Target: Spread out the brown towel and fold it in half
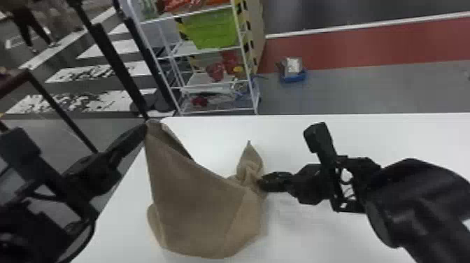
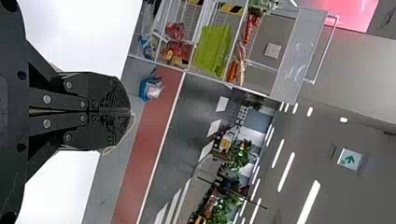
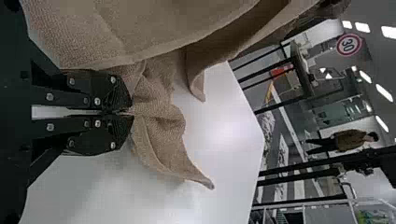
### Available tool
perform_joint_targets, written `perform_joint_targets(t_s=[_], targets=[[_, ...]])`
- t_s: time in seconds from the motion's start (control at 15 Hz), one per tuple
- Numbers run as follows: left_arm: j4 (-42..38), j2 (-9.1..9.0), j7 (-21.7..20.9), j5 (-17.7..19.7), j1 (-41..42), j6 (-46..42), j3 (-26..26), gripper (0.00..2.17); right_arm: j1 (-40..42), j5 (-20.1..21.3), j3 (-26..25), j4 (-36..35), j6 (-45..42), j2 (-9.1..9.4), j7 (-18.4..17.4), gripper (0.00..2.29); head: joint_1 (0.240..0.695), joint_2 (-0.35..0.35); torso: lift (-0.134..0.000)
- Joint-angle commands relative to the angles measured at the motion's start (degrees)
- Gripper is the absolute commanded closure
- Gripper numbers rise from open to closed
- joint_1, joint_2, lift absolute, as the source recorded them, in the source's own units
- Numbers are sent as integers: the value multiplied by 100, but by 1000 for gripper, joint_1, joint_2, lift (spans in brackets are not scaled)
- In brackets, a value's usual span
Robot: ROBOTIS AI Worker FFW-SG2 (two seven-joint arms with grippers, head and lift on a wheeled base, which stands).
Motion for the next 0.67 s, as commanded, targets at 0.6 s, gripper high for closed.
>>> perform_joint_targets(t_s=[0.6], targets=[[9, -15, -52, -66, -47, 14, -22, 1615, 2492, 671, -1108, -3997, 1204, -387, -1672, 1767, 692, 350, -124]])
